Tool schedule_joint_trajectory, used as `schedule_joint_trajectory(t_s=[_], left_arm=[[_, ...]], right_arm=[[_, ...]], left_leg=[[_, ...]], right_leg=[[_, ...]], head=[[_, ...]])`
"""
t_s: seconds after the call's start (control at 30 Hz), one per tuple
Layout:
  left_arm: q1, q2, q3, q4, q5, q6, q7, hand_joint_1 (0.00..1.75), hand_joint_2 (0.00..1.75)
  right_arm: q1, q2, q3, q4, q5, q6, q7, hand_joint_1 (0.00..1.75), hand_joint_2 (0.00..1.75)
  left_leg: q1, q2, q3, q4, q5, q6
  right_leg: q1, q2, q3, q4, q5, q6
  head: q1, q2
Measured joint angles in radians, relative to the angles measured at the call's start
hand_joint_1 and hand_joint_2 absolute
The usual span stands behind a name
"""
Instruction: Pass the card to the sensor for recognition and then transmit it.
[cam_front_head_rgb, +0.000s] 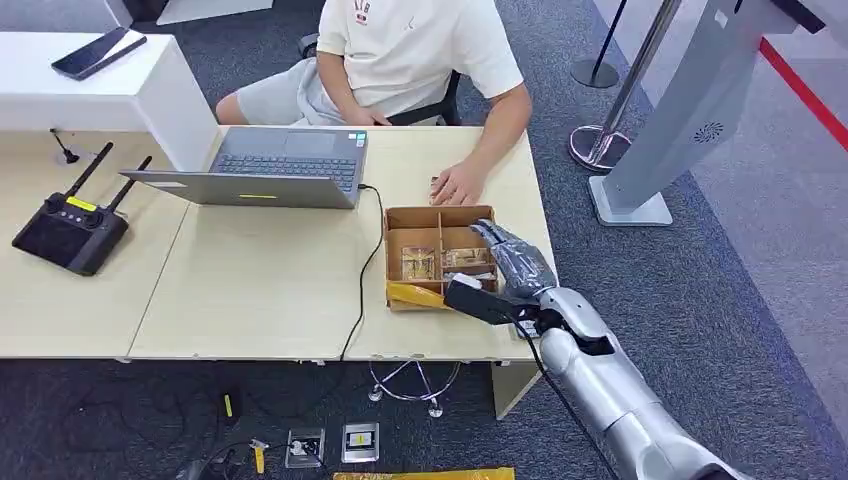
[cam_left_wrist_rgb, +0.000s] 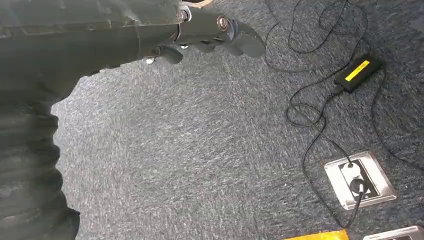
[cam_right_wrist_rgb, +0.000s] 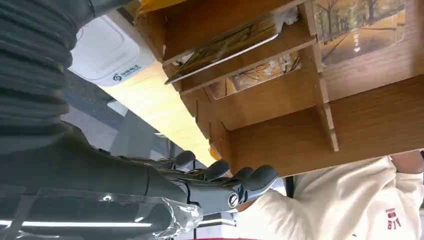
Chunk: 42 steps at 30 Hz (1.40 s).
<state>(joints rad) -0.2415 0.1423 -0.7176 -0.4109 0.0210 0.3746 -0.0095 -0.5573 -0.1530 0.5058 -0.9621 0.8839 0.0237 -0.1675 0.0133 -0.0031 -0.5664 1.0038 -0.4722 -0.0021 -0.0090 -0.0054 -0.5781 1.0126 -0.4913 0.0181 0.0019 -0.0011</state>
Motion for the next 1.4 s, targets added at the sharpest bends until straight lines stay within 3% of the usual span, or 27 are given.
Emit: schedule_joint_trajectory(t_s=[0.47, 0.5, 0.53, 0.57, 1.4], left_arm=[[0.000, -0.005, 0.000, 0.000, -0.002, -0.006, 0.000, 0.00, 1.75], [0.000, -0.006, 0.001, 0.000, -0.002, -0.006, 0.000, 0.00, 1.75], [0.000, -0.006, 0.001, 0.000, -0.002, -0.006, 0.000, 0.00, 1.75], [0.000, -0.007, 0.001, 0.000, -0.002, -0.006, 0.000, 0.00, 1.75], [0.000, -0.011, 0.018, 0.000, -0.015, -0.004, 0.000, 0.00, 1.75]], right_arm=[[0.000, 0.011, 0.016, 0.001, 0.003, 0.000, -0.006, 0.00, 1.75], [0.000, 0.013, 0.018, 0.002, 0.003, 0.000, -0.009, 0.51, 1.75], [0.000, 0.013, 0.018, 0.004, 0.003, 0.000, -0.012, 1.68, 1.75], [0.000, 0.013, 0.018, 0.004, 0.003, 0.000, -0.013, 1.73, 1.75], [-0.015, 0.019, 0.019, 0.034, -0.018, 0.014, -0.023, 1.75, 1.75]], left_leg=[[0.000, 0.000, 0.000, 0.000, 0.000, 0.000], [0.000, 0.000, 0.000, 0.000, 0.000, 0.000], [0.000, 0.000, 0.000, 0.000, 0.000, 0.000], [0.000, 0.000, 0.000, 0.000, 0.000, 0.000], [0.000, 0.000, 0.000, 0.000, 0.000, 0.000]], right_leg=[[0.000, 0.000, 0.000, 0.000, 0.000, 0.000], [0.000, 0.000, 0.000, 0.000, 0.000, 0.000], [0.000, 0.000, 0.000, 0.000, 0.000, 0.000], [0.000, 0.000, 0.000, 0.000, 0.000, 0.000], [0.000, 0.000, 0.000, 0.000, 0.000, 0.000]], head=[[0.000, 0.000], [0.000, 0.000], [0.000, 0.000], [0.000, 0.000], [0.000, 0.000]])
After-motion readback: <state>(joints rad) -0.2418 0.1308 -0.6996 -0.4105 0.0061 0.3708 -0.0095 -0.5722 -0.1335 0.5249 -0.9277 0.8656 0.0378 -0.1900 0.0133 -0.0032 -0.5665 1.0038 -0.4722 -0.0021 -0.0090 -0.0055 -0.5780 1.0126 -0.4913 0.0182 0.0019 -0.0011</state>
